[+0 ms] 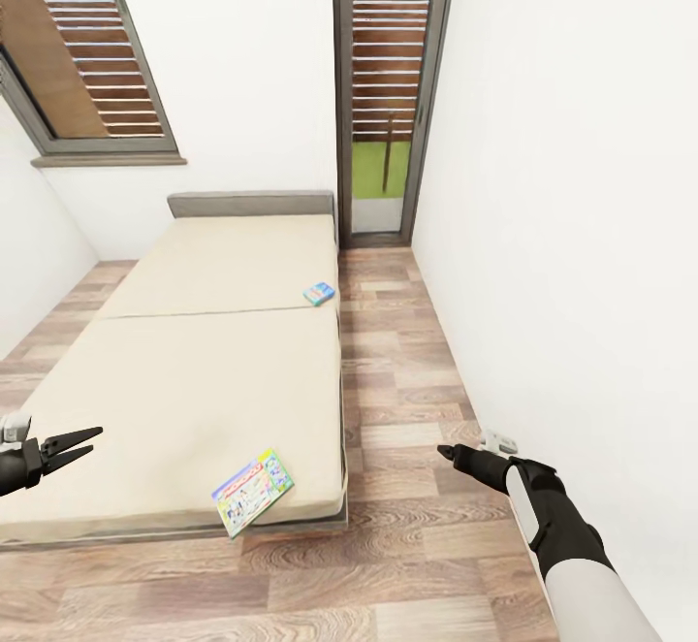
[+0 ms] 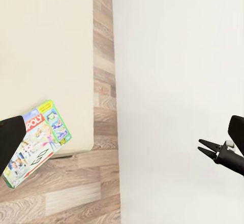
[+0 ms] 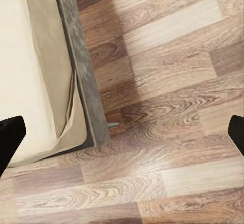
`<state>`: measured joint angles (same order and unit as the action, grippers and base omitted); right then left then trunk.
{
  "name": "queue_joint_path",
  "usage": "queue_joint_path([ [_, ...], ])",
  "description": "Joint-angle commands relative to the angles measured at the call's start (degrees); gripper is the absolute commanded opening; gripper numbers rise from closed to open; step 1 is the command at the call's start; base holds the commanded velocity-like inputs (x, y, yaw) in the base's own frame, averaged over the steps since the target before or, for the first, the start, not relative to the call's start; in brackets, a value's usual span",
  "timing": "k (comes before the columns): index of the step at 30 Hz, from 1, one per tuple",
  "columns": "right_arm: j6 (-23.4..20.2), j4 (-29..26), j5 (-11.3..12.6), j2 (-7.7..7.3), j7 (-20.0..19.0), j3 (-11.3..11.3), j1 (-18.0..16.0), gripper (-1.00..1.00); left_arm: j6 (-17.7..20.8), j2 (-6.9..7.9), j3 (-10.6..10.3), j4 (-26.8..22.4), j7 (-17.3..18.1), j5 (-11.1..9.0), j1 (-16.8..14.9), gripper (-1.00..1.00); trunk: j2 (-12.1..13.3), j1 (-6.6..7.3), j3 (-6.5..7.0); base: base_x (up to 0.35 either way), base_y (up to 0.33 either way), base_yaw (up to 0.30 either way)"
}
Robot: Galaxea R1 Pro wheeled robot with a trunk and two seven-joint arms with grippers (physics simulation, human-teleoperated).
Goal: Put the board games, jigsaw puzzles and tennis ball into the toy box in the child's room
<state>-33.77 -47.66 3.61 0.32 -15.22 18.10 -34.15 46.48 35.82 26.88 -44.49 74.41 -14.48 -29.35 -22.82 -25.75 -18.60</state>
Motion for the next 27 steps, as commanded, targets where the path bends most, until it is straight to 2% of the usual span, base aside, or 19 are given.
queue_joint_path([
  [1, -0.39, -0.06, 0.35, 0.03, -0.07, 0.18, -0.04, 1.00, 0.51, 0.02, 0.01, 0.01, 0.12, -0.11, -0.05, 1.00, -0.10, -0.04, 0.00, 0.000, 0.000, 0.000],
  [27, -0.37, -0.10, 0.38, 0.03, -0.07, 0.18, -0.04, 1.00, 0.51, 0.01, 0.01, 0.01, 0.12, -0.11, -0.03, 1.00, -0.10, -0.04, 2.46, 0.000, 0.000, 0.000],
])
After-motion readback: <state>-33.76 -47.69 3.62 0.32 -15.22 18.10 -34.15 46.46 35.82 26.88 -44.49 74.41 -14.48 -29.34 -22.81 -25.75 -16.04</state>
